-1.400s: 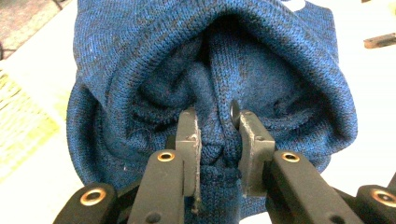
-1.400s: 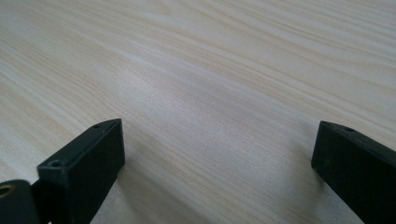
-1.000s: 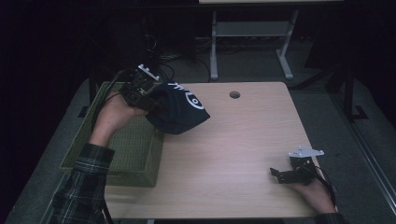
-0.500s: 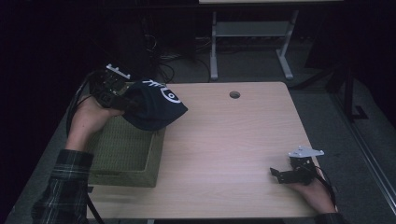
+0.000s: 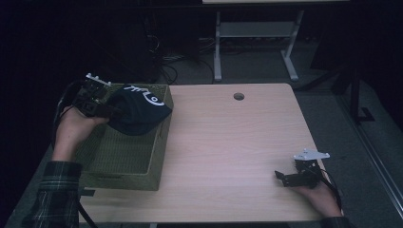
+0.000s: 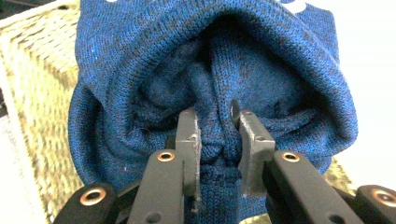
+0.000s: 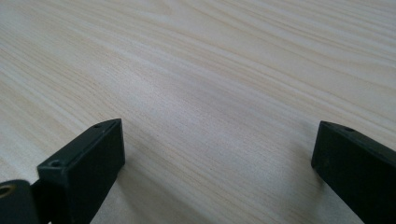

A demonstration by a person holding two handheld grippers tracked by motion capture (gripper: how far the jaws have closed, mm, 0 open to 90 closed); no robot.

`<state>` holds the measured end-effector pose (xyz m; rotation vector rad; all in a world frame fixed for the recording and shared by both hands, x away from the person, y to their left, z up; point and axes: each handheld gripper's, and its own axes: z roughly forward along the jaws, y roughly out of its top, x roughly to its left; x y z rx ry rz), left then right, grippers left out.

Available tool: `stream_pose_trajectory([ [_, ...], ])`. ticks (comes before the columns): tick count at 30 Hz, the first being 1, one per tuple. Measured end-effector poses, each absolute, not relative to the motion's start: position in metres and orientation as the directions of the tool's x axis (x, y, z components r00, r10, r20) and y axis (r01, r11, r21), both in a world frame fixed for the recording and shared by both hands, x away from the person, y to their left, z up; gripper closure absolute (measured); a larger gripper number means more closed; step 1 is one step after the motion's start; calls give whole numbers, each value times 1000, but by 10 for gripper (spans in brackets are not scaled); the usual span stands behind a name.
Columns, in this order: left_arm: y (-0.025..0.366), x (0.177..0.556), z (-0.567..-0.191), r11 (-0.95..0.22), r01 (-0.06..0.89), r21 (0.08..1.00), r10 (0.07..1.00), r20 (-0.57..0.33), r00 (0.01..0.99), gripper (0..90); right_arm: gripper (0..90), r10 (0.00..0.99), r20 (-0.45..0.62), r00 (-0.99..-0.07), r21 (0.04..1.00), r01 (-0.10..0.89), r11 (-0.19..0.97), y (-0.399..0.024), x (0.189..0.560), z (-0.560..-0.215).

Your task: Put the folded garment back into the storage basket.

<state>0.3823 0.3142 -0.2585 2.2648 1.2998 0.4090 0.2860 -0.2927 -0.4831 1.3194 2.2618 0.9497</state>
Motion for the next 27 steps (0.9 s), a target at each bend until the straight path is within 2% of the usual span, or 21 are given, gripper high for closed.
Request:
stream_pose_trajectory([
  [13, 347, 382, -296, -327, 773, 543, 920, -5, 392, 723, 23, 864, 27, -503, 702, 625, 342, -293, 286, -483],
  [27, 356, 387, -352, -295, 813, 502, 928, -52, 368, 723, 23, 863, 25, -505, 704, 622, 344, -293, 286, -483],
])
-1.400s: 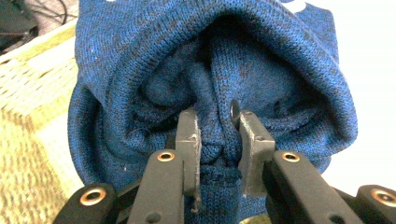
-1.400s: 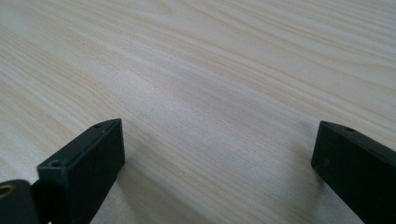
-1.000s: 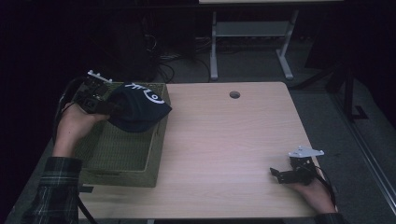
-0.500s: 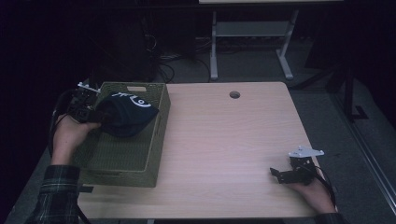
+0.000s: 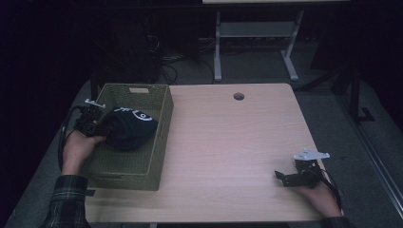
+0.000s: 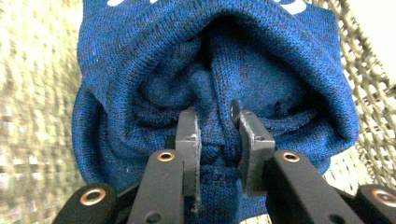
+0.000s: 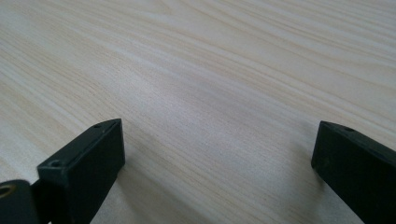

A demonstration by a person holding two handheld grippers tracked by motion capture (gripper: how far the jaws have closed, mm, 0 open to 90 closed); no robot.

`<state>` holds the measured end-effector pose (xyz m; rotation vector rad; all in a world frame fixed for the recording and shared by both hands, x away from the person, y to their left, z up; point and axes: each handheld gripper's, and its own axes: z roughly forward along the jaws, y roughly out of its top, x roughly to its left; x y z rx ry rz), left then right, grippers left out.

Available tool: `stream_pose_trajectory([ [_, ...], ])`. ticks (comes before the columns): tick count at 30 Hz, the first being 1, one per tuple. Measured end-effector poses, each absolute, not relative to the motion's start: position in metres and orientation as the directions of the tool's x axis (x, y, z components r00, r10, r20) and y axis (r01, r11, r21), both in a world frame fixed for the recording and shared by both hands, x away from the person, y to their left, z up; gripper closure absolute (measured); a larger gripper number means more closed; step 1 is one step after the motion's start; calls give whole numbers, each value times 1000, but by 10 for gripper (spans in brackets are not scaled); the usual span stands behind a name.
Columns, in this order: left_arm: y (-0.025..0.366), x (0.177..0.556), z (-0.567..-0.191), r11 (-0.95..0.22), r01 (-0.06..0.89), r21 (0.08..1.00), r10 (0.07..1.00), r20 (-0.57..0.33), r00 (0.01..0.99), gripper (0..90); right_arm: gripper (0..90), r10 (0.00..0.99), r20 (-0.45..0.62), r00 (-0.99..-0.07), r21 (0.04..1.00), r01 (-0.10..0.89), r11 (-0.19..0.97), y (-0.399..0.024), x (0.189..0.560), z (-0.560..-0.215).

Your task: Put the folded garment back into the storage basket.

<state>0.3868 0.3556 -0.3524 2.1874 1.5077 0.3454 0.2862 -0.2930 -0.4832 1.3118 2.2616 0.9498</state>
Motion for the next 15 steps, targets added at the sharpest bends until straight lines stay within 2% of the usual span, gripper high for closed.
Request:
stream_pose_trajectory([
  [9, 350, 392, -386, -320, 830, 457, 917, -70, 393, 718, 23, 862, 25, -507, 704, 621, 345, -293, 286, -483],
  [15, 351, 390, -395, -328, 832, 447, 912, -80, 402, 701, 23, 862, 26, -506, 704, 622, 344, -293, 286, -483],
])
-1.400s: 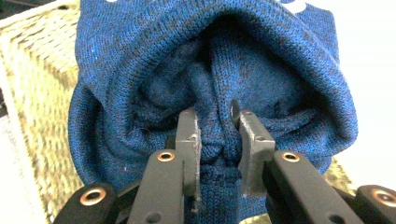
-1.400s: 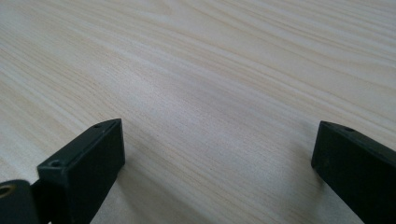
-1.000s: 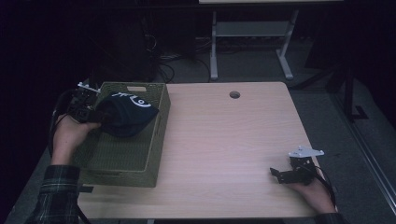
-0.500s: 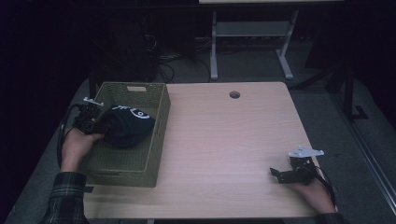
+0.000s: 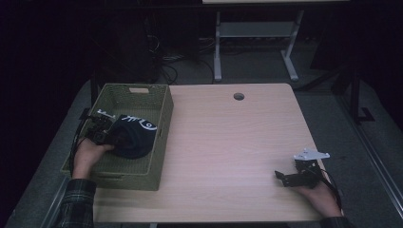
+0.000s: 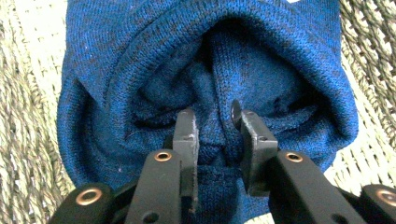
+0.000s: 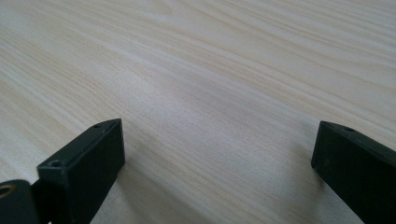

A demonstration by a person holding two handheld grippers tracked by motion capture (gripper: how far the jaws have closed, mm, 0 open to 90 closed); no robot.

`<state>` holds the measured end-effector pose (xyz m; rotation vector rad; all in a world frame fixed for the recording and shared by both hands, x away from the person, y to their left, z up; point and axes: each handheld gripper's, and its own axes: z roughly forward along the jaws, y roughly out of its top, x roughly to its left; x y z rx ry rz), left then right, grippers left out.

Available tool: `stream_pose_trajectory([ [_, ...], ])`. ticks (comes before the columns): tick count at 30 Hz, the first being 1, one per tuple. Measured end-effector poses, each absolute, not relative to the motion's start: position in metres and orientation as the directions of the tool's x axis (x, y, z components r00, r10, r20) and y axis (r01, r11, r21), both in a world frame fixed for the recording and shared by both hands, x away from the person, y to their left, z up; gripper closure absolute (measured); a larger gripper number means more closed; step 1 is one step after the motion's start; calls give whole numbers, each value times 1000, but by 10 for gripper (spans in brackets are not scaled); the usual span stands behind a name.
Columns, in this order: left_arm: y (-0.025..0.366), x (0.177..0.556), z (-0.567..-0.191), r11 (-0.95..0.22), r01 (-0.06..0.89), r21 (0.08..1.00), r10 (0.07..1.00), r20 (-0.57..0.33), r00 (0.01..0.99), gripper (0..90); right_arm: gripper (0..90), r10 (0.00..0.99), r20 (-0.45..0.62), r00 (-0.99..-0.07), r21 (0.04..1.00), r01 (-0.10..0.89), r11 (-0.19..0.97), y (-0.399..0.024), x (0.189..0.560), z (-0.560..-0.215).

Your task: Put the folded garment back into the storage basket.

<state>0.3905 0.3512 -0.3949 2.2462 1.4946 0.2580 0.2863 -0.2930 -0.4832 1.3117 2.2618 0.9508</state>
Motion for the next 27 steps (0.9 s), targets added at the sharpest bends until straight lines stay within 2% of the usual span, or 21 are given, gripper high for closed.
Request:
stream_pose_trajectory([
  [3, 353, 389, -394, -332, 828, 452, 909, -81, 409, 647, 23, 862, 25, -507, 704, 621, 345, -293, 286, -483],
  [7, 355, 386, -390, -327, 813, 482, 906, -84, 414, 495, 23, 862, 26, -507, 704, 622, 344, -293, 286, -483],
  [15, 353, 380, -372, -324, 790, 520, 902, -83, 424, 310, 24, 859, 26, -512, 704, 619, 348, -293, 287, -483],
  [21, 342, 379, -353, -322, 763, 561, 893, -89, 442, 209, 23, 858, 26, -512, 704, 619, 348, -293, 287, -483],
  [27, 325, 377, -332, -331, 727, 601, 875, -93, 475, 186, 23, 858, 26, -512, 704, 619, 348, -293, 287, -483],
])
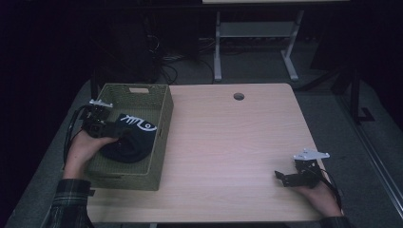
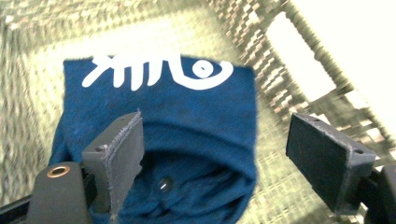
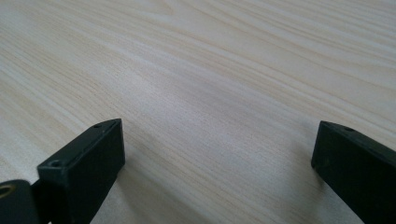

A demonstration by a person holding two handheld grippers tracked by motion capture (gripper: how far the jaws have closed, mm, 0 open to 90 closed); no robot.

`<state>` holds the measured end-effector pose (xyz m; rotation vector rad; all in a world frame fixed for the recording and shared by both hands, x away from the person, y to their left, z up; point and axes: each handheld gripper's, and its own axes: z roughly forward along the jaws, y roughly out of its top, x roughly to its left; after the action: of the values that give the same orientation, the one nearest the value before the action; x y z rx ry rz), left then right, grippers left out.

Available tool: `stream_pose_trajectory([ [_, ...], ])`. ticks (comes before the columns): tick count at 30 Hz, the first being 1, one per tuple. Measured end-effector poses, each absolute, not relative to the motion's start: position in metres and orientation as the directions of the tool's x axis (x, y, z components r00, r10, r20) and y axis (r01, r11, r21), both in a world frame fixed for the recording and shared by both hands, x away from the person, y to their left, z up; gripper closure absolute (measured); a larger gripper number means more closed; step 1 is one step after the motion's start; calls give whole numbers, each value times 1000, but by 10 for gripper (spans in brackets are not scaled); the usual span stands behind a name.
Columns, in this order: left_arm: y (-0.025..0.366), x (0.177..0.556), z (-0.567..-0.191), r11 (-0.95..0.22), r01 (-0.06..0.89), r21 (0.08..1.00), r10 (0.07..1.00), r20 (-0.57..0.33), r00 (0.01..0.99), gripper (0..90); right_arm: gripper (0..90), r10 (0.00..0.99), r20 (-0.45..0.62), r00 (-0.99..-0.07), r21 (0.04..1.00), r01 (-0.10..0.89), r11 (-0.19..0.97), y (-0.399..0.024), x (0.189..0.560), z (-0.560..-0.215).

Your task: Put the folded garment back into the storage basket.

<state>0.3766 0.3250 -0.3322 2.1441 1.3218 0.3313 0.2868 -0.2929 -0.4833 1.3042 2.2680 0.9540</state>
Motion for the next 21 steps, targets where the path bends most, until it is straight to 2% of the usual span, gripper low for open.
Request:
stream_pose_trajectory([
  [12, 273, 374, -314, -365, 661, 655, 832, -89, 548, 185, 23, 858, 24, -514, 705, 617, 350, -293, 287, -483],
  [21, 225, 372, -313, -392, 622, 677, 790, -99, 605, 186, 24, 858, 25, -513, 705, 618, 349, -293, 287, -483],
])
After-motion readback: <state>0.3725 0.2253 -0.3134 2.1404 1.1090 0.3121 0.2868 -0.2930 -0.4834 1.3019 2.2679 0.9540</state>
